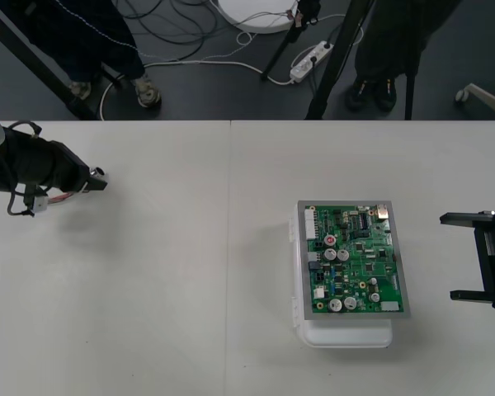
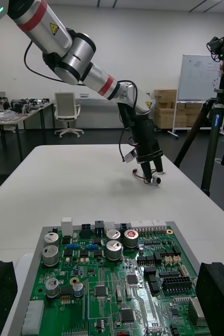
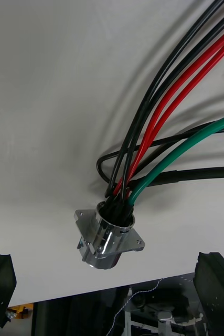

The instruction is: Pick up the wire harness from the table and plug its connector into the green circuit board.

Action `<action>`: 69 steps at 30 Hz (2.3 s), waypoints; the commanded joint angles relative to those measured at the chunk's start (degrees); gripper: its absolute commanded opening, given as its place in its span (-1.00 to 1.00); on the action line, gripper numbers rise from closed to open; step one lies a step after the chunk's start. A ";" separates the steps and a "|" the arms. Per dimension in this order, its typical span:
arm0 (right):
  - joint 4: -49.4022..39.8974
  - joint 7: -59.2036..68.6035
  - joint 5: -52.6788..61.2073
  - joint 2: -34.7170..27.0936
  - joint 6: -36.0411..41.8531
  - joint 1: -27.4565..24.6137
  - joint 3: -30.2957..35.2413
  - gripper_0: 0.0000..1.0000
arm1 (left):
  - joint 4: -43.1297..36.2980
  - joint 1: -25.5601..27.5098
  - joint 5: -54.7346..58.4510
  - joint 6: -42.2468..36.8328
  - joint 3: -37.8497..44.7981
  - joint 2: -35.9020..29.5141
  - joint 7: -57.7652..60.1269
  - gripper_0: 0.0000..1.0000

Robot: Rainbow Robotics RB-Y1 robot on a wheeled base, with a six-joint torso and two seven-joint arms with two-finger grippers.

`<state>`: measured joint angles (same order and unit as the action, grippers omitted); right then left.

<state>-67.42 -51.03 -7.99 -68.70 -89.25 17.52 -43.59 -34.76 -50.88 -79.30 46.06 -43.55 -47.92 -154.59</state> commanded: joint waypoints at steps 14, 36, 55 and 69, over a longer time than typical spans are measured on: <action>-0.17 -0.12 0.87 0.50 -0.75 1.02 0.35 1.00 | -0.05 -3.00 1.16 -9.76 -3.91 2.48 -0.41 1.00; -0.17 -0.03 1.13 0.58 -0.75 1.02 0.35 1.00 | 1.80 -3.00 0.46 -12.75 -6.55 4.06 -0.41 1.00; -0.17 0.14 1.22 0.85 -0.75 1.02 0.35 1.00 | 0.92 -2.91 -1.38 -12.66 -6.64 4.50 -0.41 -1.00; -0.17 0.14 1.48 0.85 -0.75 0.93 0.44 1.00 | 0.66 -3.00 -1.30 -10.99 -6.64 4.33 -0.41 -1.00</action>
<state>-67.43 -51.03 -7.49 -68.62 -89.25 17.52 -43.59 -33.07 -50.91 -80.18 36.04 -49.46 -44.22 -154.59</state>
